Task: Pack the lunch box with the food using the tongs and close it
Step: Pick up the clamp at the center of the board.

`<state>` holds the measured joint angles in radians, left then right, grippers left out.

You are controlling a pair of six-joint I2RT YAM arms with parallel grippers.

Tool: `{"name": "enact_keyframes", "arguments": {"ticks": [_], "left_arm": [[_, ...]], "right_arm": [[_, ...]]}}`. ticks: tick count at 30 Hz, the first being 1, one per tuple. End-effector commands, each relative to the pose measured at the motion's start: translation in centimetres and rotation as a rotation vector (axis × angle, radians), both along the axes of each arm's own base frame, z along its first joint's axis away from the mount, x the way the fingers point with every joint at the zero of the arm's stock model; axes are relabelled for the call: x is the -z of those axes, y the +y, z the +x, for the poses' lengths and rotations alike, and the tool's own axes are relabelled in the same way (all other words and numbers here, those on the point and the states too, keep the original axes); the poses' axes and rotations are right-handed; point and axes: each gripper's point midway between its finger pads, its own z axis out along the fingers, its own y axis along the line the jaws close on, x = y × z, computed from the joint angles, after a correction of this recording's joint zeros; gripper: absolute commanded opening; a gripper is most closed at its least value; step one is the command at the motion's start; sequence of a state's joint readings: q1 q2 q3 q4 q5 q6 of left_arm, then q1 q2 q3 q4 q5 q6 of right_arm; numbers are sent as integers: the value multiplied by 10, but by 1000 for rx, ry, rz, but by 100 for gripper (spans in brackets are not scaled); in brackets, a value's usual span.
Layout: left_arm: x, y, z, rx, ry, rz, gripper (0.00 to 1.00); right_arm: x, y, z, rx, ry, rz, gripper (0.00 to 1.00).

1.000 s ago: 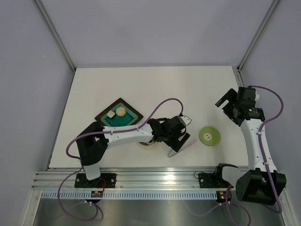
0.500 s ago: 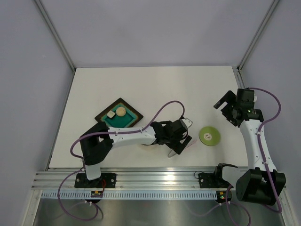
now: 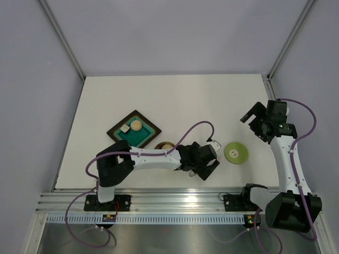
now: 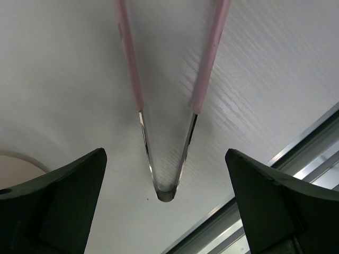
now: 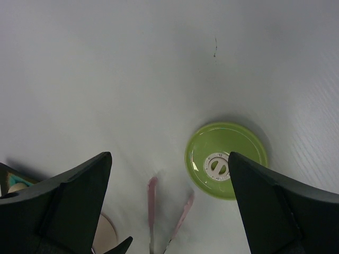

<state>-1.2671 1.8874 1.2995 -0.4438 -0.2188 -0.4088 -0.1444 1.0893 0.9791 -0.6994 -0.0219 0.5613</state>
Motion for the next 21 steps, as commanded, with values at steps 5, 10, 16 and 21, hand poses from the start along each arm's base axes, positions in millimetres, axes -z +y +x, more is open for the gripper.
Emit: {"name": "enact_keyframes", "arguments": {"ticks": [5, 10, 16, 21], "left_arm": [[-3, -4, 15, -89, -60, -50, 99], [1, -8, 15, -93, -55, -58, 98], [8, -15, 19, -105, -61, -53, 94], [16, -12, 20, -104, -63, -30, 91]], "right_arm": [[-8, 7, 6, -53, -45, 15, 100], [-8, 6, 9, -50, -57, 10, 100], [-4, 7, 15, -56, -48, 25, 99], [-5, 5, 15, -62, -44, 4, 99]]}}
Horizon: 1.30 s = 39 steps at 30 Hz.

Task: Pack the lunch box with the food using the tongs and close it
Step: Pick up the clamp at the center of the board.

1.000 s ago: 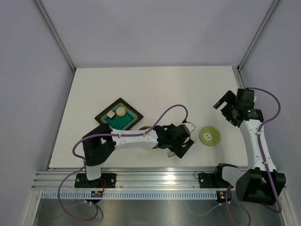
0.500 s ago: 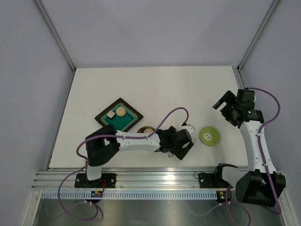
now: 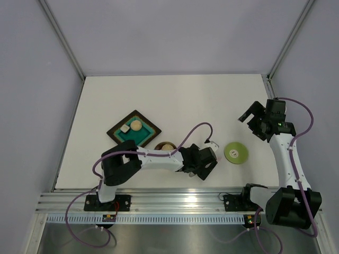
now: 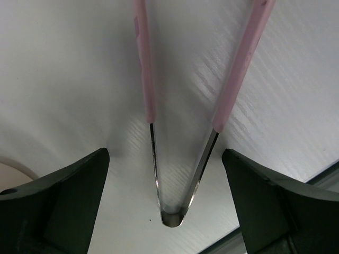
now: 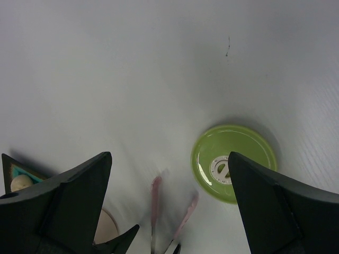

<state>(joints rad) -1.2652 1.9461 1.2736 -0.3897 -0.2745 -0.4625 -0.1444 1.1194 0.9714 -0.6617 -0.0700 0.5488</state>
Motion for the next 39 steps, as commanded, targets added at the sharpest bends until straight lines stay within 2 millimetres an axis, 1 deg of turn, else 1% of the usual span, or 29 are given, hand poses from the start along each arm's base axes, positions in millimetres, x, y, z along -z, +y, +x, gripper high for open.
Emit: {"name": "enact_keyframes", "arguments": {"ticks": [1, 2, 5, 8, 11, 15, 16, 17, 19, 20, 24, 26, 27, 30, 33, 34, 36, 37, 38, 39], "left_arm": [[-8, -13, 11, -26, -50, -47, 89], [-7, -13, 11, -25, -51, -43, 86], [-4, -14, 12, -26, -49, -31, 83], [-1, -15, 11, -21, -40, -23, 75], [-1, -14, 10, -17, -46, -15, 64], [-6, -12, 10, -17, -68, -12, 54], [-7, -12, 10, -19, -69, -15, 47], [-12, -12, 11, -21, -72, -27, 45], [-14, -11, 10, -24, -73, -33, 41], [-16, -12, 11, -23, -76, -38, 41], [-16, -10, 10, -22, -75, -33, 39], [-16, -9, 10, -22, -77, -34, 30], [-17, -9, 10, -20, -76, -35, 19], [-23, -7, 9, -13, -76, -36, 0], [-46, -4, 9, -2, -87, -67, 0], [-63, -3, 9, -1, -96, -103, 0], [-76, 2, 8, 17, -83, -125, 0], [-82, 9, 7, 16, -76, -114, 0], [-101, 9, 8, 17, -83, -145, 0], [-110, 13, 9, 24, -90, -145, 0]], "right_arm": [[-9, -2, 7, -19, -39, -20, 99], [-8, -1, 6, -21, -38, -18, 99], [-6, 0, 8, -22, -36, -10, 100], [-8, 3, 9, -45, -44, -1, 100], [-9, 3, 8, -42, -47, -5, 99], [-9, 1, 7, -32, -50, -13, 99], [-8, 1, 7, -33, -48, -12, 100], [-9, 1, 7, -31, -48, -12, 99], [-9, 1, 7, -31, -50, -12, 99], [-9, 1, 8, -31, -50, -12, 99], [-9, 1, 8, -29, -51, -10, 100], [-8, 1, 8, -29, -50, -10, 99], [-8, 0, 8, -28, -51, -11, 99], [-8, 0, 8, -29, -51, -14, 100], [-10, -1, 7, -26, -53, -19, 99], [-10, -1, 7, -26, -56, -24, 99], [-11, -2, 7, -25, -56, -27, 100], [-11, -2, 7, -25, -55, -29, 99], [-12, -2, 7, -23, -58, -30, 99], [-12, -2, 7, -24, -58, -31, 99]]}}
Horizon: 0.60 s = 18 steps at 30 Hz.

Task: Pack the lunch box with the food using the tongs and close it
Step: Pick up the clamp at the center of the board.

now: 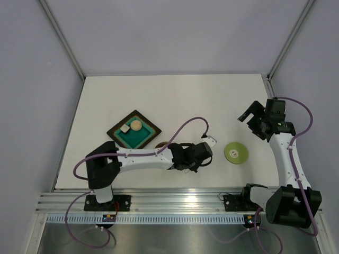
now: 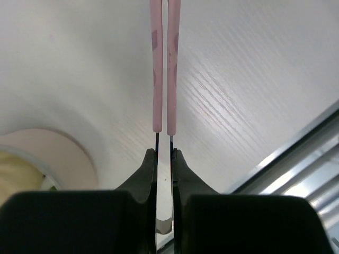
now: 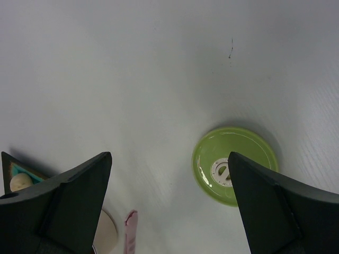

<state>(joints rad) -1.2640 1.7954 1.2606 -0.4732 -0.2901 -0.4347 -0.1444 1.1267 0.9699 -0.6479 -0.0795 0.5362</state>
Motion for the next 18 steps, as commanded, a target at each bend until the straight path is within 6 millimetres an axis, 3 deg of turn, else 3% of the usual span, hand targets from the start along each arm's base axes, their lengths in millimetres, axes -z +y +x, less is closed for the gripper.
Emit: {"name": "enact_keyframes", "arguments": {"ticks": [1, 2, 4, 7, 8, 13, 18], "left_arm": [[-66, 6, 8, 14, -47, -96, 0], [-82, 9, 9, 21, -39, -134, 0], [-93, 18, 9, 59, -5, -152, 0], [-111, 46, 31, -6, 53, -195, 0], [-119, 66, 46, -73, 76, -217, 0], [-131, 128, 86, -287, 92, -215, 0], [-126, 163, 91, -384, 100, -138, 0]], "right_arm": [[-12, -3, 4, -10, -51, -27, 100], [-13, -2, 4, -11, -56, -24, 99], [-11, -1, 6, -15, -59, -14, 100], [-9, 2, 7, -24, -58, 0, 100], [-8, 2, 8, -24, -55, 4, 100], [-11, 2, 11, -24, -68, 5, 100], [-11, 3, 14, -31, -68, 9, 99]]}}
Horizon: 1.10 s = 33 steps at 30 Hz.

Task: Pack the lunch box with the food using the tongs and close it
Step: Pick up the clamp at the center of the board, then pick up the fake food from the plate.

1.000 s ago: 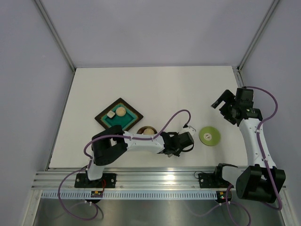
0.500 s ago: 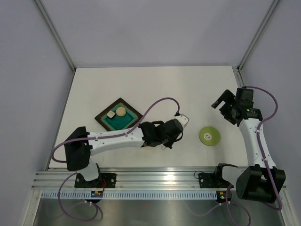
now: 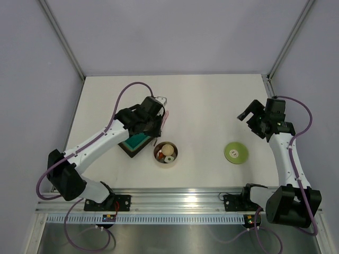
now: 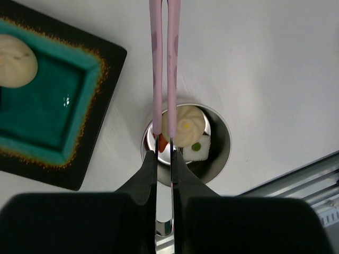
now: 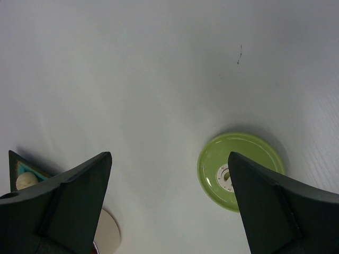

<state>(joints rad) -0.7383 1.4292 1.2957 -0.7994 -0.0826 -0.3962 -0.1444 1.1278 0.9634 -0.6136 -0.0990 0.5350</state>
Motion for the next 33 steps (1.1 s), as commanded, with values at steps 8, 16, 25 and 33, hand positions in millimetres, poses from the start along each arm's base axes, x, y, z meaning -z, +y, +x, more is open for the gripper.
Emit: {"name": "enact_keyframes", "arguments": {"ticks": [8, 16, 25, 33], "left_arm": [[-6, 55, 3, -111, 44, -5, 18], [18, 67, 1, -148, 89, 47, 21], [20, 73, 3, -173, 77, 47, 27], [23, 86, 4, -228, 69, 66, 38]], "right_arm": [[2, 3, 14, -26, -25, 18, 100], [4, 3, 15, -30, -21, 17, 100], [3, 7, 17, -36, -30, 40, 100], [1, 8, 20, -40, -31, 46, 100]]}}
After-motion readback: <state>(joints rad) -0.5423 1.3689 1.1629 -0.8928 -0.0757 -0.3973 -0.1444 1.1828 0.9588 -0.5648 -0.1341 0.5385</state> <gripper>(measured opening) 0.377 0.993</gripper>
